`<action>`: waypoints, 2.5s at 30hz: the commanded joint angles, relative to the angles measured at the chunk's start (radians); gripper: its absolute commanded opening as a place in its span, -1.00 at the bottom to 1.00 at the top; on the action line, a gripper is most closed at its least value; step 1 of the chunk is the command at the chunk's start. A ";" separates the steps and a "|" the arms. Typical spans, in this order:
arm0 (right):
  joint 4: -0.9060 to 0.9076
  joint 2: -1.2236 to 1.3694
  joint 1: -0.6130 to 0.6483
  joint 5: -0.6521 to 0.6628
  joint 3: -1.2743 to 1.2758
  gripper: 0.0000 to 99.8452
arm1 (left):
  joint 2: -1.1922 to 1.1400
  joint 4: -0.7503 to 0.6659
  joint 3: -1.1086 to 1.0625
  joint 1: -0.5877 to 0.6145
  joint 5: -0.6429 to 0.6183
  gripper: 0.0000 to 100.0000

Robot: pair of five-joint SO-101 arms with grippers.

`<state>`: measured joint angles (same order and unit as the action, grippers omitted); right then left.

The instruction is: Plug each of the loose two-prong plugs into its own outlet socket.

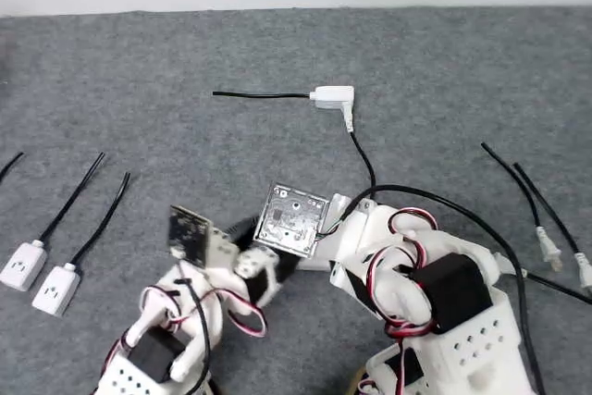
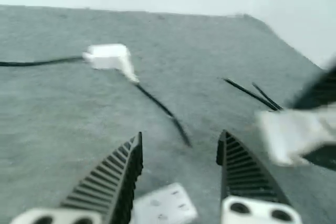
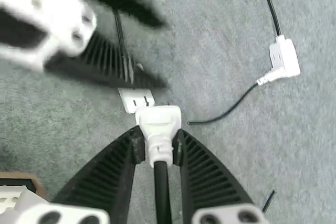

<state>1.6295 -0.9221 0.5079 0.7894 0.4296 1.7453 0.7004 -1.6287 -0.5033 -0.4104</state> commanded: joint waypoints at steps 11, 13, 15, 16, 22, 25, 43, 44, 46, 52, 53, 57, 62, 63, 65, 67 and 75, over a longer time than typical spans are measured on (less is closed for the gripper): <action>-0.031 0.236 -0.064 0.038 -0.110 -0.98 | 0.008 0.235 0.073 0.611 0.084 -0.57; -0.033 0.335 -0.061 0.046 -0.170 -0.98 | 0.008 0.235 0.035 0.663 0.095 -0.57; -0.035 0.438 -0.059 0.061 -0.233 -0.98 | 0.008 0.213 -0.010 0.689 0.120 -0.57; -0.033 0.493 -0.059 0.086 -0.259 -0.98 | 0.008 0.195 -0.038 0.694 0.137 -0.57; -0.028 0.786 -0.064 0.196 -0.339 -0.98 | 0.006 0.236 -0.058 0.694 0.173 -0.57; -0.036 0.820 -0.061 0.224 -0.339 -0.98 | 0.006 0.236 -0.058 0.694 0.173 -0.57; -0.223 0.851 -0.051 0.236 -0.086 -0.98 | 0.002 0.244 -0.058 0.652 0.204 -0.57; -0.232 0.851 -0.051 0.235 -0.078 -0.98 | 0.002 0.244 -0.058 0.652 0.204 -0.57; -0.236 0.851 -0.050 0.232 -0.068 -0.98 | 0.002 0.244 -0.058 0.652 0.206 -0.57; -0.257 0.851 -0.053 0.232 -0.025 -0.98 | 0.002 0.244 -0.059 0.655 0.206 -0.57; -0.257 0.851 -0.050 0.232 -0.015 -0.98 | 0.002 0.244 -0.059 0.655 0.206 -0.57; -0.246 0.839 -0.056 0.236 -0.009 -0.98 | 0.002 0.244 -0.059 0.655 0.206 -0.57; -0.237 0.816 -0.065 0.238 -0.008 -0.98 | 0.002 0.244 -0.059 0.655 0.206 -0.57; -0.225 0.811 -0.064 0.238 -0.008 -0.98 | 0.002 0.244 -0.059 0.655 0.206 -0.57; -0.208 0.803 -0.059 0.238 -0.008 -0.98 | 0.002 0.244 -0.059 0.655 0.206 -0.57; -0.202 0.796 -0.061 0.238 -0.008 -0.98 | 0.002 0.244 -0.059 0.655 0.206 -0.57; -0.216 0.802 -0.061 0.238 0.011 -0.98 | 0.002 0.244 -0.059 0.655 0.206 -0.57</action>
<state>1.4131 -0.0936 0.4480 1.0196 0.4358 1.7453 0.9367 -1.6947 0.1519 -0.2110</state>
